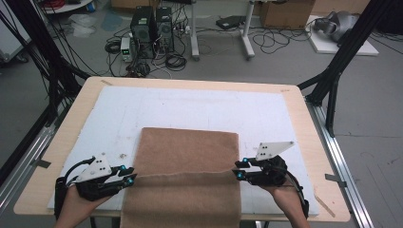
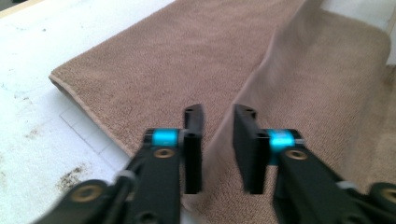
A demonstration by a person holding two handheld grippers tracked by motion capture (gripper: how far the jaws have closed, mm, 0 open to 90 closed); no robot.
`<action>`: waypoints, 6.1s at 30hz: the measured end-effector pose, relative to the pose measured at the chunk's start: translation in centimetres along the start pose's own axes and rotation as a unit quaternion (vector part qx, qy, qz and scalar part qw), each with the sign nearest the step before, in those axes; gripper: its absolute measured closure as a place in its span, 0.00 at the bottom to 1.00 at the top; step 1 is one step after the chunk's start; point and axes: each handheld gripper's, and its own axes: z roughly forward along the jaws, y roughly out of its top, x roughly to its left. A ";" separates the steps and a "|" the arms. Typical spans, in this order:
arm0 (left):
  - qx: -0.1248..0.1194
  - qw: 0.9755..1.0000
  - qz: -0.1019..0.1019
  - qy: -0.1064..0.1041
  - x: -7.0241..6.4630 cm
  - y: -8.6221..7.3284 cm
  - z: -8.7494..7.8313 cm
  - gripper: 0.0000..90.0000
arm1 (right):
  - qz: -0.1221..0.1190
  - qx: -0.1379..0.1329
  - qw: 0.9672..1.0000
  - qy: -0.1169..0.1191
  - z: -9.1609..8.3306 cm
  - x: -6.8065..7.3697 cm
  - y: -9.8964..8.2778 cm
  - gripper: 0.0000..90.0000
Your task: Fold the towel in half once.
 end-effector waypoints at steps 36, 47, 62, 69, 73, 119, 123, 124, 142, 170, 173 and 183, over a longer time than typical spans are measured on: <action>0.061 0.984 -0.129 0.108 12.6 1.4 12.3 0.49 | 0.094 0.081 0.986 -0.110 8.0 -12.4 0.7 0.34; 0.067 0.986 -0.130 0.075 12.8 1.2 13.5 0.78 | 0.101 0.092 0.988 -0.067 9.3 -13.1 0.7 0.81; 0.009 0.981 -0.112 0.157 15.0 7.5 10.8 0.93 | 0.069 0.064 0.989 -0.116 7.2 -14.3 7.1 0.88; -0.024 0.981 -0.093 0.166 15.7 11.7 9.1 0.92 | 0.058 0.026 0.986 -0.153 4.6 -15.2 10.8 0.87; 0.009 0.982 -0.106 0.155 15.9 10.7 9.9 0.70 | 0.081 0.036 0.985 -0.151 5.0 -15.9 9.8 0.66; 0.081 0.994 -0.042 0.056 6.7 -0.3 8.9 0.52 | 0.041 0.089 0.993 -0.063 7.7 -6.1 0.1 0.50; 0.087 0.994 -0.035 0.050 6.6 -0.3 9.2 0.61 | 0.046 0.096 0.993 -0.056 8.2 -6.2 -0.6 0.57; 0.091 0.994 -0.034 0.046 6.6 -0.4 9.3 0.64 | 0.047 0.095 0.993 -0.057 8.2 -6.2 -0.6 0.61; 0.085 0.995 -0.028 0.041 6.1 0.0 9.3 0.96 | 0.040 0.092 0.994 -0.037 8.0 -6.8 -0.2 0.94; 0.037 0.999 -0.016 0.029 4.1 -0.1 5.9 0.96 | 0.022 0.077 0.997 -0.016 5.8 -4.7 0.6 0.94; 0.034 0.999 -0.018 0.028 3.8 -0.3 5.7 0.96 | 0.024 0.073 0.997 -0.013 5.7 -4.5 0.3 0.94; 0.031 0.999 -0.002 0.031 2.6 -0.6 4.7 0.96 | 0.012 0.060 0.998 -0.004 4.7 -3.0 0.0 0.94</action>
